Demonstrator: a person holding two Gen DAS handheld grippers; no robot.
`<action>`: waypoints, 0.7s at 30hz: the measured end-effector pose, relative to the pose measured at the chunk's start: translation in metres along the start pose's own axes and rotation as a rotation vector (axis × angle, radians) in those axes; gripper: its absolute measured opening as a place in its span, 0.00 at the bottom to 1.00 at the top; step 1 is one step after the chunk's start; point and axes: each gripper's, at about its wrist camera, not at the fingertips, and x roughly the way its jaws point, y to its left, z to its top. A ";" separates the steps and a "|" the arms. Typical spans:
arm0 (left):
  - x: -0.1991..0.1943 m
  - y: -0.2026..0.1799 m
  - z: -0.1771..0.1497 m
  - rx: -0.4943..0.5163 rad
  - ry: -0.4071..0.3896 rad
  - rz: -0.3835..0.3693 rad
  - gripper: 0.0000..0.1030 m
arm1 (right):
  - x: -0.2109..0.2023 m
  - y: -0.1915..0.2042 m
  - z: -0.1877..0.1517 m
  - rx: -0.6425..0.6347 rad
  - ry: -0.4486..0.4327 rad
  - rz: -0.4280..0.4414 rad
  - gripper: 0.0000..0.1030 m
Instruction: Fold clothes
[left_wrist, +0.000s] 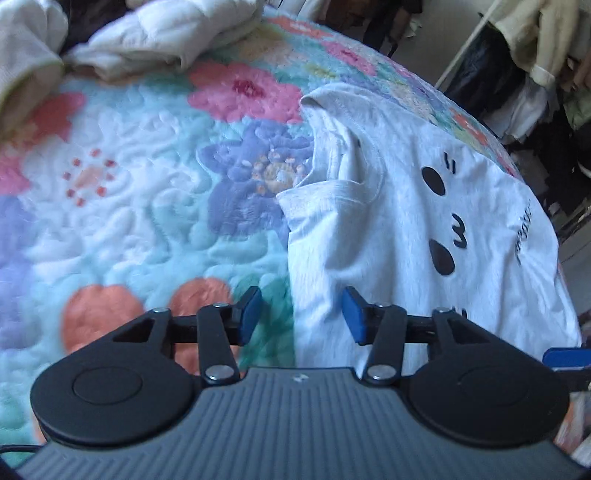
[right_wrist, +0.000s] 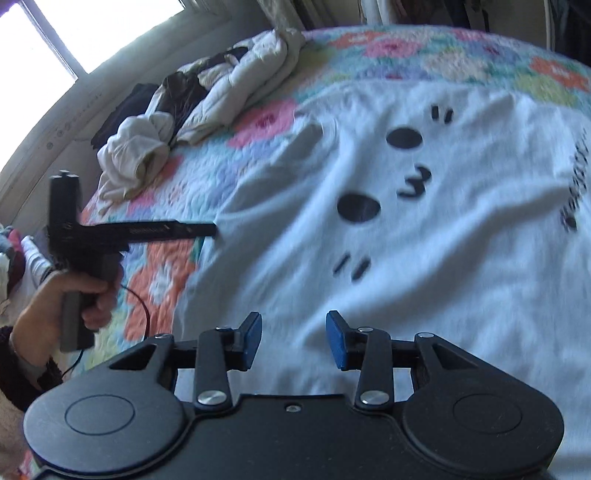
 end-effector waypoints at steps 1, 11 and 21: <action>0.010 0.006 0.003 -0.049 -0.010 -0.041 0.59 | 0.007 0.003 0.005 -0.012 -0.006 -0.004 0.42; 0.045 -0.009 0.023 0.007 -0.052 -0.066 0.04 | 0.050 -0.027 0.018 -0.031 -0.029 -0.051 0.42; 0.029 -0.024 0.013 0.110 -0.141 0.193 0.06 | 0.058 -0.084 0.001 0.085 0.029 -0.121 0.42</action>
